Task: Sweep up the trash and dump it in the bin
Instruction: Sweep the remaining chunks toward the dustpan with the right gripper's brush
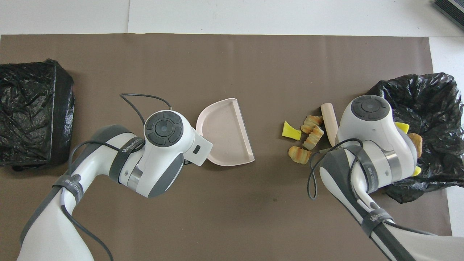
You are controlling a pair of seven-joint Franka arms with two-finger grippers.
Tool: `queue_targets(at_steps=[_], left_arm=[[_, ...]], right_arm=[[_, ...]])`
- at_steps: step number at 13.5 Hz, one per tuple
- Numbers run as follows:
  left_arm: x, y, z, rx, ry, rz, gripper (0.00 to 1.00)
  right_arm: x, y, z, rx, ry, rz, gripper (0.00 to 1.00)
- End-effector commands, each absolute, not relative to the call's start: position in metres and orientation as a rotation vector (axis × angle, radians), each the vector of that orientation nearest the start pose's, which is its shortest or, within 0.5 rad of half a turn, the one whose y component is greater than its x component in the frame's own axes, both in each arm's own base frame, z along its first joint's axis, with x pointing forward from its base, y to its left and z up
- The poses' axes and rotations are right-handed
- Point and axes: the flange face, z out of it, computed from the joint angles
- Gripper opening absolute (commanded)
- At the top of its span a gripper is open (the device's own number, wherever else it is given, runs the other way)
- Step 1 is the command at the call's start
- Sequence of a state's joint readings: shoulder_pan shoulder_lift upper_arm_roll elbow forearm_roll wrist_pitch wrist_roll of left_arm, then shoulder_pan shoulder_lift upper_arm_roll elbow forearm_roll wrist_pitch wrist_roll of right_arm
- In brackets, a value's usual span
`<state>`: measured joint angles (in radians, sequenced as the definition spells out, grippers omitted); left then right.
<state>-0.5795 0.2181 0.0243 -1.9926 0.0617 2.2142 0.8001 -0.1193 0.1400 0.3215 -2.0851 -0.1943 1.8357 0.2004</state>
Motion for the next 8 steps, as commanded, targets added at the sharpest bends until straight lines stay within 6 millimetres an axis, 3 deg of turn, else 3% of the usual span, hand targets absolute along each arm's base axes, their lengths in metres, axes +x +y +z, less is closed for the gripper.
queue_targets(at_steps=[1,3,8], left_arm=[[0.495,-0.307,0.355,-2.364,1.999,0.016,0.00],[0.495,-0.307,0.355,-2.363,1.999,0.014,0.00],[0.493,-0.306,0.354,-2.365,1.997,0.012,0.00]], right_arm=[[0.500,0.126,0.335,-3.260,-0.045,0.576,0.00],[0.500,0.137,0.336,-3.180,0.027,0.563,0.00],[0.486,0.205,0.336,-3.038,0.105,0.543,0.00]])
